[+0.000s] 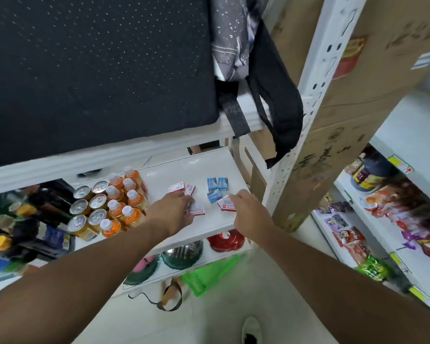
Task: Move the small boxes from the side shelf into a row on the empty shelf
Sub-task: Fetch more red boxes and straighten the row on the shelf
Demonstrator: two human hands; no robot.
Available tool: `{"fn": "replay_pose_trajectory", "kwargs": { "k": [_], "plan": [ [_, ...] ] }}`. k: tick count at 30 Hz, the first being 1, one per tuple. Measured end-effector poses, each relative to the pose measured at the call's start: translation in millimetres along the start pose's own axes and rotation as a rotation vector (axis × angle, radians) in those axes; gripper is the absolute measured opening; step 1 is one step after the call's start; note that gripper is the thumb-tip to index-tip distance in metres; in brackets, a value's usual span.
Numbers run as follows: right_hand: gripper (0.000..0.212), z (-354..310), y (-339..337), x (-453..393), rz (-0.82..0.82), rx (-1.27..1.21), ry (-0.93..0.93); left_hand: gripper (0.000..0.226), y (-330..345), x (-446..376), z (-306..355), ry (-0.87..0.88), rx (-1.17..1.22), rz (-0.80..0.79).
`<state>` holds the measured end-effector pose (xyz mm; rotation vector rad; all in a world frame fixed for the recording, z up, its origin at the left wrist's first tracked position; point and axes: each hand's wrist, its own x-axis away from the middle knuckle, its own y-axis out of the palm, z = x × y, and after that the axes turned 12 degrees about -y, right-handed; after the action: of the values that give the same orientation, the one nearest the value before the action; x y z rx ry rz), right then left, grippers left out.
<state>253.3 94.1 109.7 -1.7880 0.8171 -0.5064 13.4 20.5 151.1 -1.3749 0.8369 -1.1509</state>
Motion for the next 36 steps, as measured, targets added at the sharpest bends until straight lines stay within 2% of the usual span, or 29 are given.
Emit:
{"fn": "replay_pose_trajectory", "kwargs": {
  "k": [4, 9, 14, 17, 20, 23, 26, 29, 33, 36],
  "plan": [
    [0.06, -10.1, -16.5, 31.9, 0.066, 0.03, 0.083, 0.051, -8.1, 6.8, 17.9, 0.115, 0.033, 0.003],
    [0.036, -25.4, -20.8, 87.3, 0.059, 0.062, 0.228, 0.05, -5.6, 29.6, 34.8, 0.257, 0.066, 0.007],
    [0.052, -35.4, -22.4, 163.5, 0.043, 0.075, 0.414, 0.041, 12.3, 59.7, 63.9, 0.41, 0.079, -0.011],
    [0.042, -42.2, -31.6, 215.4, 0.04, 0.096, 0.518, 0.036, 20.7, 79.3, 90.9, 0.523, 0.081, -0.015],
    [0.034, -41.9, -47.1, 265.3, 0.068, 0.11, 0.619, 0.038, 20.2, 96.9, 128.9, 0.647, 0.106, -0.035],
    [0.041, -31.8, -61.4, 312.8, 0.1, 0.126, 0.691, 0.033, 18.7, 111.3, 173.5, 0.738, 0.088, -0.016],
    [0.037, -19.6, -78.2, 354.2, 0.146, 0.124, 0.759, 0.029, 16.4, 128.6, 222.4, 0.824, 0.087, 0.003],
    [0.043, -2.4, -91.1, 394.0, 0.191, 0.114, 0.831, 0.032, 13.3, 146.2, 272.3, 0.89, 0.057, 0.009],
    [0.039, 20.4, -103.5, 451.5, 0.21, 0.101, 0.925, 0.031, 11.7, 169.2, 338.0, 0.96, 0.03, -0.018],
    [0.046, 38.5, -112.0, 488.9, 0.237, 0.083, 0.959, 0.029, 15.7, 187.6, 382.3, 1.005, 0.013, -0.023]
  ]
}}
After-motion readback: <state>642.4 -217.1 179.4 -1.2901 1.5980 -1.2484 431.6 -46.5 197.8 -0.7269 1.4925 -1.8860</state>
